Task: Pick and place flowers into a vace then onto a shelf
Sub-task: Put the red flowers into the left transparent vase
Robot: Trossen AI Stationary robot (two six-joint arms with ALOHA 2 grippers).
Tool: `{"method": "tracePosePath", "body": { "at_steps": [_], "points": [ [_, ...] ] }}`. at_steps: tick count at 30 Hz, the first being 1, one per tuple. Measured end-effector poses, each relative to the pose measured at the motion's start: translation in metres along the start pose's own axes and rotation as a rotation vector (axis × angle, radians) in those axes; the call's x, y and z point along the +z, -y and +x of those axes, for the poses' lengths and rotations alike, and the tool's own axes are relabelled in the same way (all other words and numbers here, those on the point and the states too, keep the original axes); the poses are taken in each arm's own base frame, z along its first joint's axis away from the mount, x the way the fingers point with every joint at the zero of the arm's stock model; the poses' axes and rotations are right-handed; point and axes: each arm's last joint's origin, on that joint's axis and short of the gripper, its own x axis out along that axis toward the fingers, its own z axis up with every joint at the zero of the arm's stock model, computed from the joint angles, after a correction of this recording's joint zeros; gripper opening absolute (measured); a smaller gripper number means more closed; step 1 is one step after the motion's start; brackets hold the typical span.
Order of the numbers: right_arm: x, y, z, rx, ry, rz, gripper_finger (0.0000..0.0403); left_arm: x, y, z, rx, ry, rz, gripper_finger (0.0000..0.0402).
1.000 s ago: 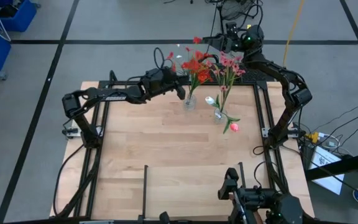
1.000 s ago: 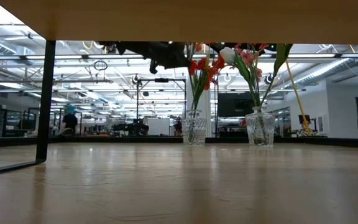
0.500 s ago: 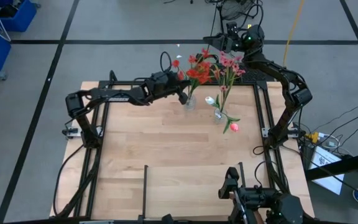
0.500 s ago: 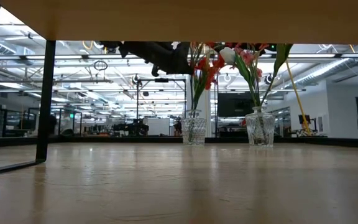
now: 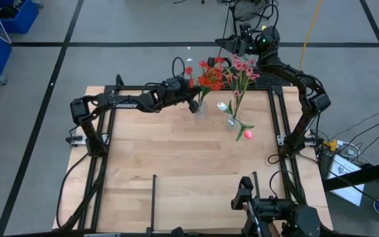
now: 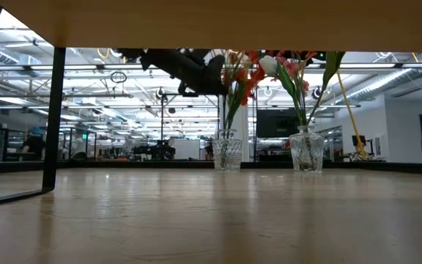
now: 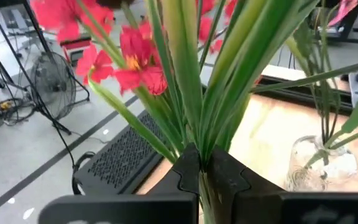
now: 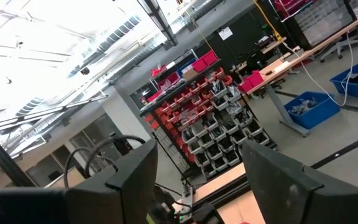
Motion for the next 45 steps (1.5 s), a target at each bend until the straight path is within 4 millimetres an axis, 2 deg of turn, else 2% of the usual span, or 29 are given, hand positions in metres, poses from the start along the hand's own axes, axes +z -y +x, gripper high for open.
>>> {"method": "tracePosePath", "body": {
  "at_steps": [2,6,10,14,19,27,32,37,45],
  "points": [
    [0.000,0.000,0.000,0.000,0.000,-0.001,0.0226,-0.007,0.000,0.004,0.000,-0.032,-0.038,0.0017],
    [0.000,0.000,0.000,0.000,0.000,0.000,0.0226,-0.023,0.004,0.015,0.000,-0.075,-0.061,0.0053],
    [0.000,0.000,0.000,0.000,0.000,0.005,0.0226,-0.024,0.012,0.014,-0.005,-0.074,-0.015,0.0076],
    [0.000,0.000,0.000,0.000,0.000,0.005,0.0226,-0.029,0.014,0.015,-0.072,-0.109,-0.074,0.0072],
    [0.000,0.000,0.000,0.000,0.000,0.001,0.0226,-0.027,0.016,0.015,-0.059,-0.099,-0.138,0.0064],
    [0.000,0.000,0.000,0.000,0.000,0.000,0.0226,-0.028,0.016,0.015,-0.059,-0.116,-0.413,0.0065],
    [0.000,0.000,0.000,0.001,0.000,0.000,0.0226,-0.027,0.019,0.014,-0.093,-0.126,-0.502,0.0065],
    [0.000,0.000,0.000,0.001,-0.001,0.000,0.0226,-0.028,0.024,0.013,-0.147,-0.137,-0.353,0.0065],
    [0.000,0.000,0.000,0.004,-0.004,0.006,0.0226,-0.032,0.028,0.011,-0.157,-0.185,-0.260,0.0065]
  ]
}}
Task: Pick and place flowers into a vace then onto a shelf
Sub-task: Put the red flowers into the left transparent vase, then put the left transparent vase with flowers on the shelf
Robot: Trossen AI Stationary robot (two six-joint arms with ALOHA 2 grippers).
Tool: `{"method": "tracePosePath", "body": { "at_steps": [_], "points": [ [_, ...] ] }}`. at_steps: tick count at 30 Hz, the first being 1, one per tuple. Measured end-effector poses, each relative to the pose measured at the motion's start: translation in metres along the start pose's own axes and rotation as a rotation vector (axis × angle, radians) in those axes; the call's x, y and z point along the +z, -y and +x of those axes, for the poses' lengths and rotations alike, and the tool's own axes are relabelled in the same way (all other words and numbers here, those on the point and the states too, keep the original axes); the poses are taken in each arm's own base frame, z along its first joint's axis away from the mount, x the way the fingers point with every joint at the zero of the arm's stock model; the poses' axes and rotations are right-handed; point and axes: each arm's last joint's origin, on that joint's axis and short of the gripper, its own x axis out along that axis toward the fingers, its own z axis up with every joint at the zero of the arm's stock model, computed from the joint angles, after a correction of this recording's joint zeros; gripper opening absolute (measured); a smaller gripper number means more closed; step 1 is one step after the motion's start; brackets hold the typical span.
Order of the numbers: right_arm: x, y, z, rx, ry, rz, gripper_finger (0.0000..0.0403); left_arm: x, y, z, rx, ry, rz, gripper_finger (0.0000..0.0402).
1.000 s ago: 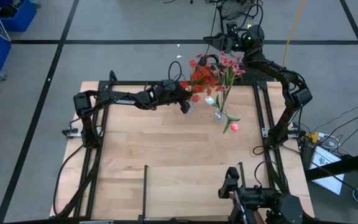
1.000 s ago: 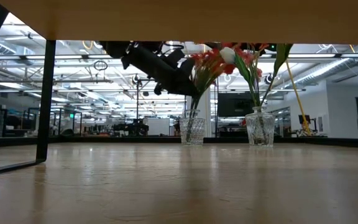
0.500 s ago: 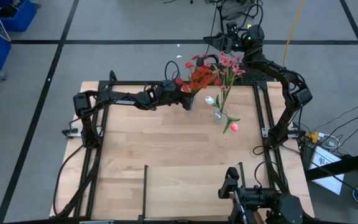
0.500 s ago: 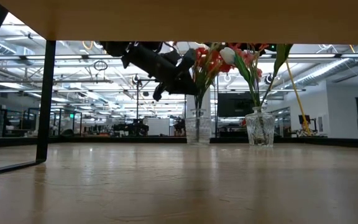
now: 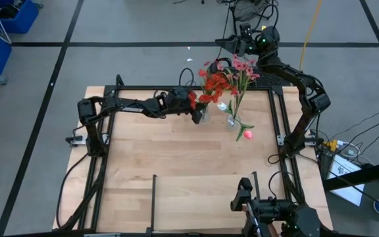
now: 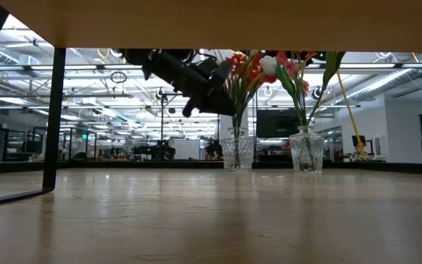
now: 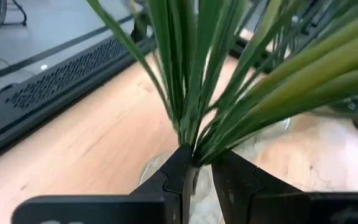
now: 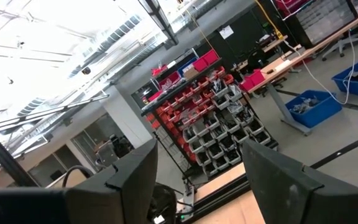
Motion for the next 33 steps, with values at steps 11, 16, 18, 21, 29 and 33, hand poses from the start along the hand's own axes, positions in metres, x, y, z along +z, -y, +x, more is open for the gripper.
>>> {"method": "tracePosePath", "body": {
  "at_steps": [11,16,18,21,29,33],
  "points": [
    [0.000,0.000,0.000,0.003,-0.004,0.001,0.0226,-0.002,0.009,0.000,-0.019,-0.001,-0.017,0.0140],
    [0.000,0.000,0.000,0.003,-0.004,0.001,0.0226,-0.003,0.010,0.000,-0.020,-0.005,-0.078,0.0207],
    [0.000,0.000,0.000,0.006,-0.008,0.001,0.0226,-0.004,0.010,0.000,-0.015,-0.019,-0.116,0.0228],
    [-0.001,0.000,0.000,0.016,-0.020,0.001,0.0226,-0.005,0.009,0.000,-0.008,-0.033,-0.156,0.0254],
    [0.002,-0.005,0.000,0.033,-0.009,-0.006,0.0226,0.005,0.013,-0.014,-0.020,-0.028,-0.231,0.0282],
    [0.009,-0.021,-0.002,0.057,0.007,-0.087,0.0226,0.020,0.017,-0.032,-0.022,0.001,-0.189,0.0283]
  ]
}}
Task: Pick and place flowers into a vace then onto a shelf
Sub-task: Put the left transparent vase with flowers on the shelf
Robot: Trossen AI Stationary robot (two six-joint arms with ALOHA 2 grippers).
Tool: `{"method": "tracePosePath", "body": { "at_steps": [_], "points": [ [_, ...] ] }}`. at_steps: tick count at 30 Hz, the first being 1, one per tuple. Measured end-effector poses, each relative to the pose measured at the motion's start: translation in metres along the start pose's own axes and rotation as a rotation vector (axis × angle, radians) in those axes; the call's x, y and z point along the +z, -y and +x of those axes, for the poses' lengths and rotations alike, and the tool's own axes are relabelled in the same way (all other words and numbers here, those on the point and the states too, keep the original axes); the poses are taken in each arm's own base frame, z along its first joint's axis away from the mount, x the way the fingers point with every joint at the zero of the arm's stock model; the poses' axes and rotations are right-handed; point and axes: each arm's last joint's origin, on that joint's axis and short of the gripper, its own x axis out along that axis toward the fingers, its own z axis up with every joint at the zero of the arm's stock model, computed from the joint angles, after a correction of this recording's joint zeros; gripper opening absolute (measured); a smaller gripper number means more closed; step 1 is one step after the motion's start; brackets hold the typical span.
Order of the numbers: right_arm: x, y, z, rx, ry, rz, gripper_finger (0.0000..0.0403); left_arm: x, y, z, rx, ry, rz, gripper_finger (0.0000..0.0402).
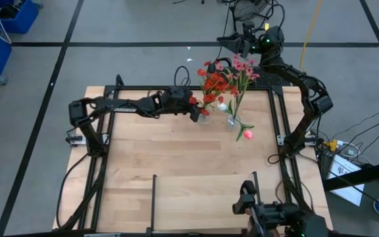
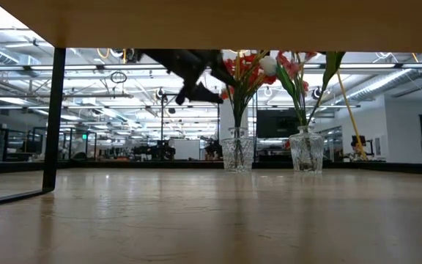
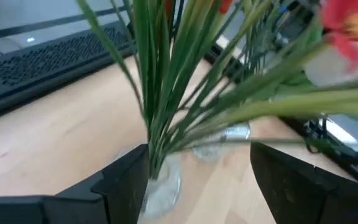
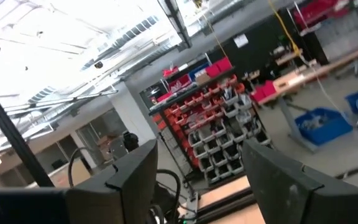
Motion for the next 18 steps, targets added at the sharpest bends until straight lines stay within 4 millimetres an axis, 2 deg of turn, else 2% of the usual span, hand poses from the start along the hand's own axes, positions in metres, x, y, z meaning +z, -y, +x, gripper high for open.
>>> {"method": "tracePosePath", "body": {
  "at_steps": [7,12,18],
  "points": [
    [0.011,-0.031,0.001,0.019,-0.004,-0.058,0.0226,0.019,0.008,-0.038,0.033,0.012,0.043,0.0283],
    [0.009,-0.055,0.006,-0.021,-0.052,-0.089,0.0226,0.027,0.004,-0.060,0.089,-0.006,0.038,0.0283],
    [-0.002,-0.088,0.010,-0.166,-0.112,-0.122,0.0226,0.032,0.000,-0.070,0.095,-0.003,0.065,0.0283]
  ]
}}
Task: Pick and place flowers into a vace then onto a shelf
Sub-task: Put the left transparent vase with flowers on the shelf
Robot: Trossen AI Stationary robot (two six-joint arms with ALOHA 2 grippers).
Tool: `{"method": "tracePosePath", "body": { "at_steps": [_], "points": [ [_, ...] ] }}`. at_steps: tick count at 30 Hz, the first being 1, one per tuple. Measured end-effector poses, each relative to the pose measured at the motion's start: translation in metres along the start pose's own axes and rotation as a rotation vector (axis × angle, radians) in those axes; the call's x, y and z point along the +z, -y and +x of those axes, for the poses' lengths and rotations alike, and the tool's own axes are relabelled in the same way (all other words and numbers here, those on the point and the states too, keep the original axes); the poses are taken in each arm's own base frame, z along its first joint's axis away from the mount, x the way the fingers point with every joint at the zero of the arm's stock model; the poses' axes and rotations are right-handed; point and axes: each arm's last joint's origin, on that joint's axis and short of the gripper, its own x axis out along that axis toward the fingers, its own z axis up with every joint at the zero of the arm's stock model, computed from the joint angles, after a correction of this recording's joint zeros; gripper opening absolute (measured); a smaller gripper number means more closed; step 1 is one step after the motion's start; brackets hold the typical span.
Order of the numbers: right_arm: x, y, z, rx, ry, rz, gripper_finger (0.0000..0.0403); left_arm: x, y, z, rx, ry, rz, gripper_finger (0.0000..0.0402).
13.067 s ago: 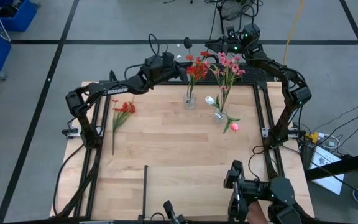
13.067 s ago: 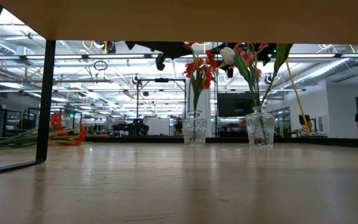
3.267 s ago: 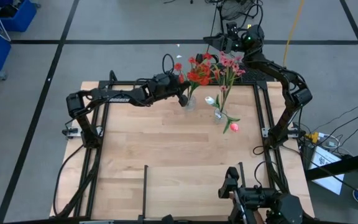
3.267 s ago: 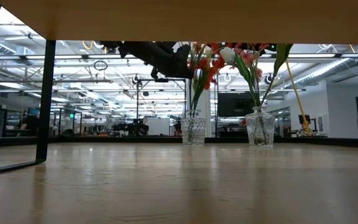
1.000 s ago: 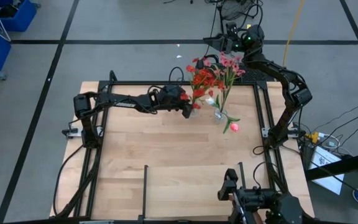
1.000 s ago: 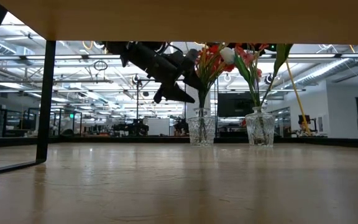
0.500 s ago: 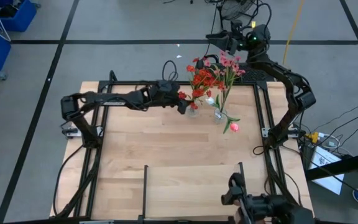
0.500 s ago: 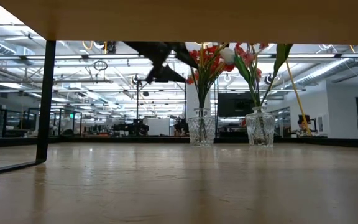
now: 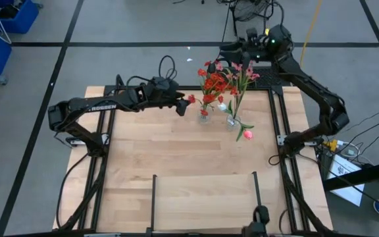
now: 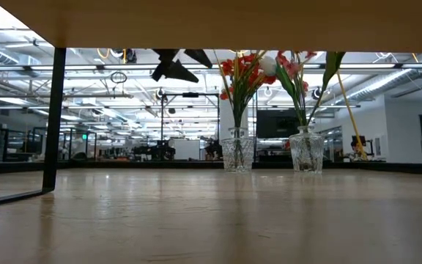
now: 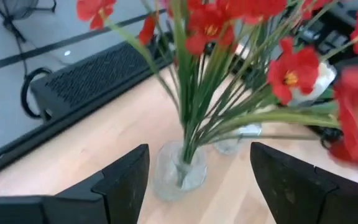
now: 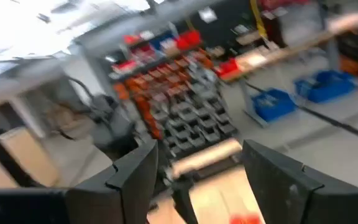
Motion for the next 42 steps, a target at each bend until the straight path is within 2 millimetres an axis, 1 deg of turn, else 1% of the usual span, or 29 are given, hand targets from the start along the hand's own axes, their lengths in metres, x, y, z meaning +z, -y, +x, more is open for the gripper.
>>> {"method": "tracePosePath", "body": {
  "at_steps": [5,9,12,14,18,23,26,29,32,36,38,40,42],
  "points": [
    [-0.007,-0.028,-0.004,-0.127,-0.053,0.021,0.0226,-0.001,0.001,-0.002,-0.053,-0.036,0.018,0.0283],
    [-0.009,-0.052,-0.007,-0.210,-0.056,0.016,0.0226,-0.004,0.006,-0.002,-0.100,-0.061,0.043,0.0282],
    [-0.008,-0.071,-0.009,-0.207,-0.048,0.010,0.0226,-0.006,0.010,-0.002,-0.115,-0.064,0.085,0.0282],
    [-0.011,-0.084,-0.008,-0.189,-0.065,0.026,0.0226,-0.007,0.011,-0.002,-0.116,-0.069,0.104,0.0282],
    [-0.029,-0.105,0.003,-0.147,-0.177,0.080,0.0226,-0.007,0.010,-0.002,-0.114,-0.068,0.126,0.0282],
    [-0.048,-0.125,0.011,-0.087,-0.314,0.122,0.0226,-0.007,0.009,-0.002,-0.109,-0.073,0.151,0.0282],
    [-0.057,-0.136,0.015,-0.048,-0.382,0.133,0.0226,-0.006,0.006,-0.002,-0.100,-0.072,0.120,0.0282],
    [-0.065,-0.146,0.016,0.035,-0.454,0.170,0.0226,-0.004,0.003,-0.002,-0.088,-0.069,0.090,0.0282],
    [-0.070,-0.158,0.019,0.090,-0.490,0.193,0.0226,-0.003,-0.001,-0.001,-0.072,-0.065,0.044,0.0282],
    [-0.081,-0.178,0.024,0.074,-0.512,0.183,0.0226,0.000,-0.007,-0.001,-0.064,-0.060,0.047,0.0282],
    [-0.090,-0.184,0.027,0.066,-0.520,0.207,0.0226,0.001,-0.010,-0.001,-0.066,-0.062,0.030,0.0282],
    [-0.103,-0.185,0.032,0.052,-0.522,0.253,0.0226,0.002,-0.013,-0.002,-0.090,-0.070,0.021,0.0282],
    [-0.121,-0.183,0.036,0.007,-0.522,0.331,0.0226,0.003,-0.015,-0.002,-0.124,-0.081,0.024,0.0282]
  ]
}}
